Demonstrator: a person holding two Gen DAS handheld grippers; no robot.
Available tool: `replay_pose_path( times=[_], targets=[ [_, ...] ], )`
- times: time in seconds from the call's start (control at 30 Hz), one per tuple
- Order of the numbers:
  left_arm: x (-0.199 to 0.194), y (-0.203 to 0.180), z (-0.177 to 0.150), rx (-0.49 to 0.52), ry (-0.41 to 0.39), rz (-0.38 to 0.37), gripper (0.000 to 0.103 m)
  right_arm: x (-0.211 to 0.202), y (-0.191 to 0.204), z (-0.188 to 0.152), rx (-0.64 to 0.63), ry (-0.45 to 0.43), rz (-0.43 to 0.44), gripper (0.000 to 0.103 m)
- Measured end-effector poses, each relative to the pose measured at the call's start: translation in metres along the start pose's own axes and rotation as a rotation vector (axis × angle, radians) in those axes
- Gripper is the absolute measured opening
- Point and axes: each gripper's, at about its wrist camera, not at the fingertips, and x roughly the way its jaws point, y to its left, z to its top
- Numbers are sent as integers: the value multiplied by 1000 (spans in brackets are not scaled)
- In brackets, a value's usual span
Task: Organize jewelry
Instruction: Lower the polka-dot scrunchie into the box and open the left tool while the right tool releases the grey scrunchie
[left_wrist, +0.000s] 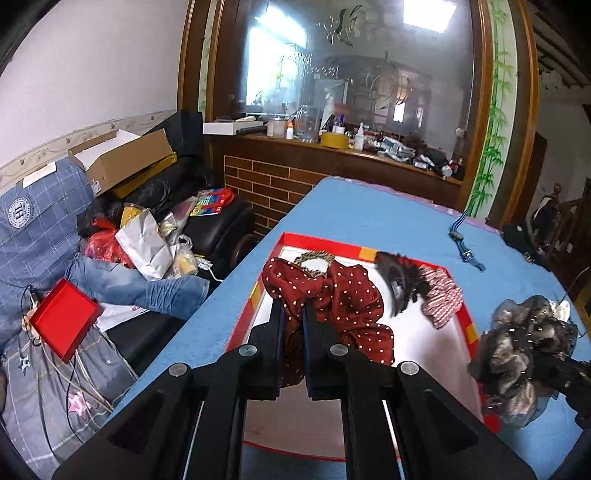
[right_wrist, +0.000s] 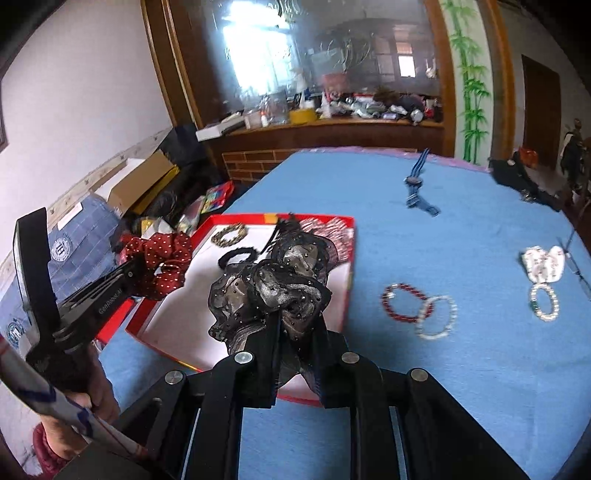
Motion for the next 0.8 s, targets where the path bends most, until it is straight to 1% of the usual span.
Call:
replay_pose_path(
  times=[0.17,0.37,0.43,0.6,0.8],
  targets=[
    [17,6,1,0,32,7,8,29,13,8,3,50,4,18],
    [35,11,7,-11,69,14,8,64,16,17,46,107,-2,18],
    [41,13,8,-12,80,11,8,75,16,19,52,117,-16,18],
    [51,13,11,-20,94,6,8,96,16,30,82,136,-20,18],
    [57,14,12,-26,84,13,8,110,19,36,73,136,-42,18]
  ],
)
